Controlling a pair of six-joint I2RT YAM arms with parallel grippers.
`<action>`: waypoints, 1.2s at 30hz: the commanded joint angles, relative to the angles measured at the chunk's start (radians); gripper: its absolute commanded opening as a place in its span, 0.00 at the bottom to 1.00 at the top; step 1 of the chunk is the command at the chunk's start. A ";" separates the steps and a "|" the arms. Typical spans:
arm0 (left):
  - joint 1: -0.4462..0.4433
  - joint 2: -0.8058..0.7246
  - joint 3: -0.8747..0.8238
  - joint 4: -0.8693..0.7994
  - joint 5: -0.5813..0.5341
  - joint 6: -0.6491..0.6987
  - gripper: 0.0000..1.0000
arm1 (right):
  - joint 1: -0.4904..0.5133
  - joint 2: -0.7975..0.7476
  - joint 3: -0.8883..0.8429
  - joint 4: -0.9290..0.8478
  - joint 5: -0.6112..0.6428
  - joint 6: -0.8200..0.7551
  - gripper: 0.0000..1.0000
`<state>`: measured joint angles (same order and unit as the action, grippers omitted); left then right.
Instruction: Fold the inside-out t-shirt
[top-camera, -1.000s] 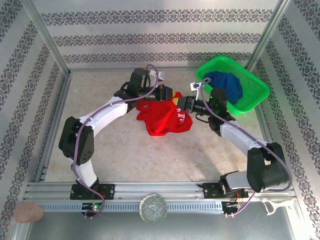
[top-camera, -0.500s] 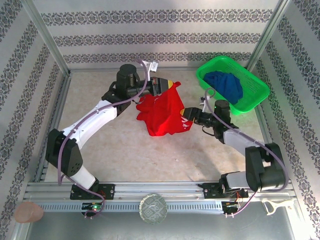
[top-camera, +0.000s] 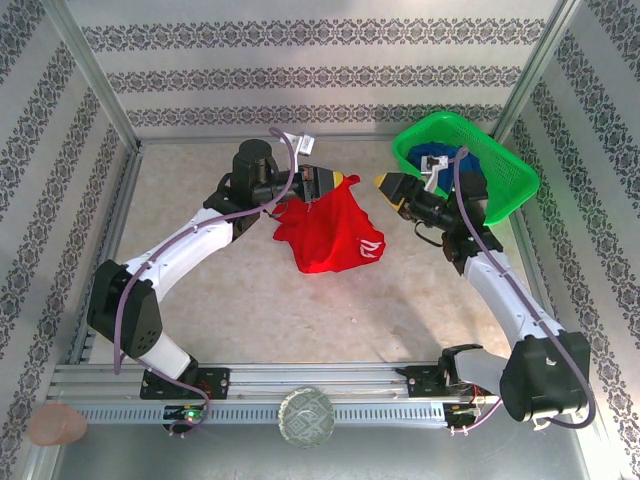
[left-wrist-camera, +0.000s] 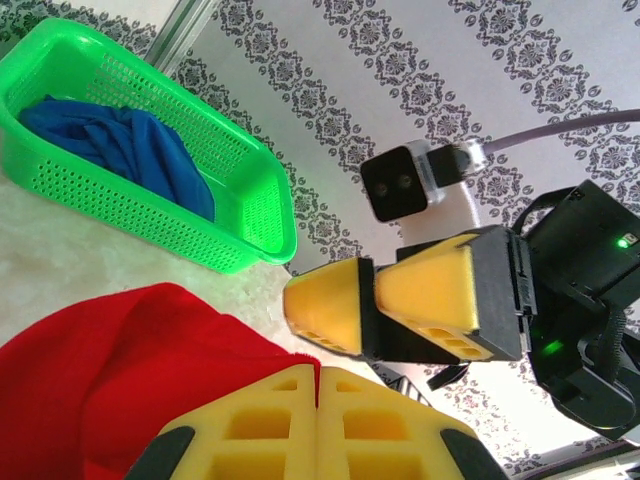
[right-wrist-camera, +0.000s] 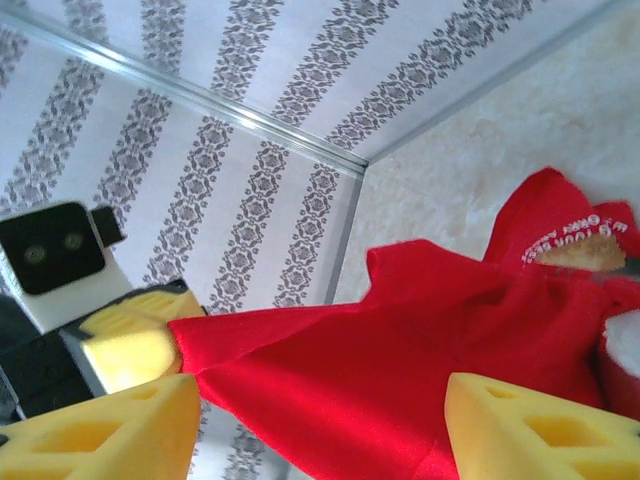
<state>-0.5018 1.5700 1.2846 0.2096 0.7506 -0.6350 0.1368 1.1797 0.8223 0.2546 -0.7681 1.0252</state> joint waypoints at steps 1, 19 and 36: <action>0.011 0.004 -0.007 0.060 0.007 0.011 0.00 | 0.040 0.030 0.021 0.004 0.040 0.135 0.67; -0.003 0.004 -0.051 0.096 0.038 -0.013 0.00 | 0.115 0.195 0.100 0.171 0.069 0.263 0.64; -0.029 0.052 -0.074 0.076 0.078 0.006 0.28 | 0.043 0.270 0.196 0.178 -0.049 0.288 0.00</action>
<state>-0.5167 1.6024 1.2358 0.2440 0.7963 -0.6365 0.2165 1.4494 0.9531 0.4309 -0.7551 1.3525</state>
